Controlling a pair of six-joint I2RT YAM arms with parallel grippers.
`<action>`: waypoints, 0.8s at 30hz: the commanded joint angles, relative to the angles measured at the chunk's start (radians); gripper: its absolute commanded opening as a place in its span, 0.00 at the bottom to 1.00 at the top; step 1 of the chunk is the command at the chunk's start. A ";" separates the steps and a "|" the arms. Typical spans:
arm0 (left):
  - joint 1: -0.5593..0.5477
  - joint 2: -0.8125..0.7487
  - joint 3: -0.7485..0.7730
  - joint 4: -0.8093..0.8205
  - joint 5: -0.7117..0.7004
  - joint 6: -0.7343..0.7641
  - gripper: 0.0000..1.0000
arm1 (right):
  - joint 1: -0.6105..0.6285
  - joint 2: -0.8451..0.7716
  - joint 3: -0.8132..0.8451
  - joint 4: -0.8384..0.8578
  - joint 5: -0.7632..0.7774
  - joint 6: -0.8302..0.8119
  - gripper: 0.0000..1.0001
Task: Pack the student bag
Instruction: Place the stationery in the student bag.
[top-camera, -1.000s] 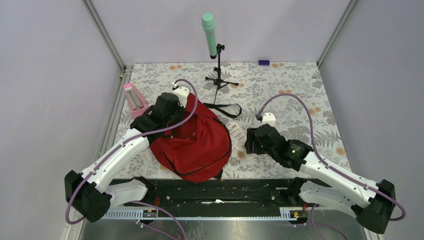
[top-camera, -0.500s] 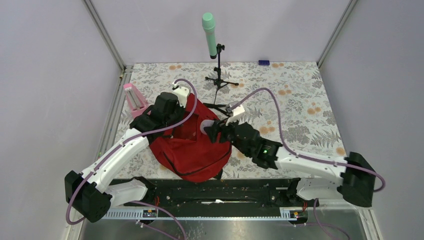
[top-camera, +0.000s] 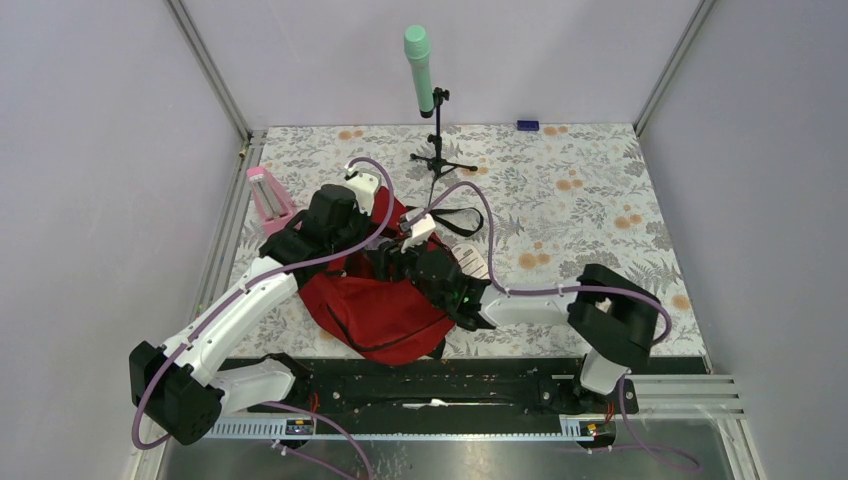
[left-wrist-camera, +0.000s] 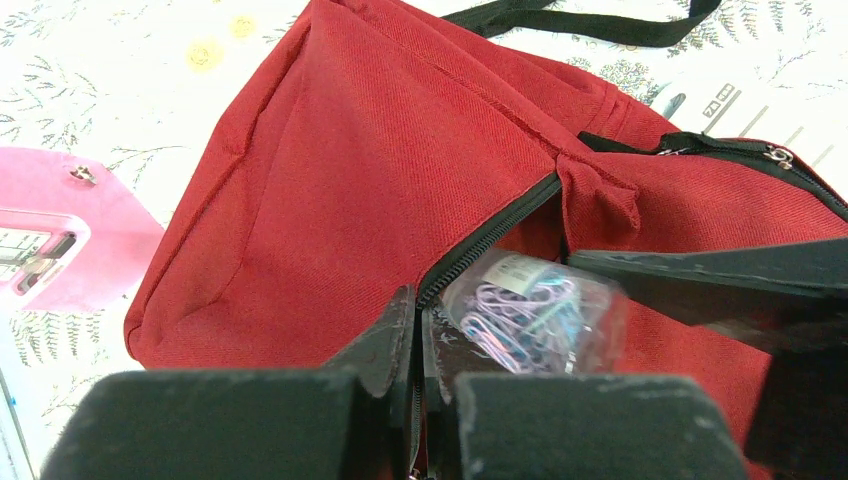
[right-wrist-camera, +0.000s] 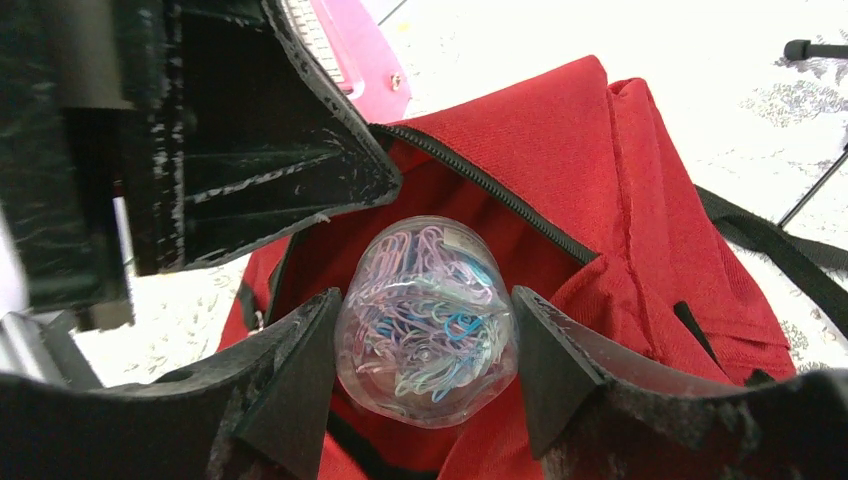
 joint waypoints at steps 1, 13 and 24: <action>0.003 -0.019 0.017 0.053 0.028 -0.018 0.00 | 0.007 0.079 0.072 0.167 0.096 -0.068 0.47; 0.004 -0.022 0.016 0.052 0.030 -0.017 0.00 | 0.007 0.163 0.020 0.151 0.100 -0.063 0.55; 0.005 -0.018 0.018 0.052 0.032 -0.017 0.00 | 0.007 -0.061 -0.093 -0.041 0.074 -0.032 0.89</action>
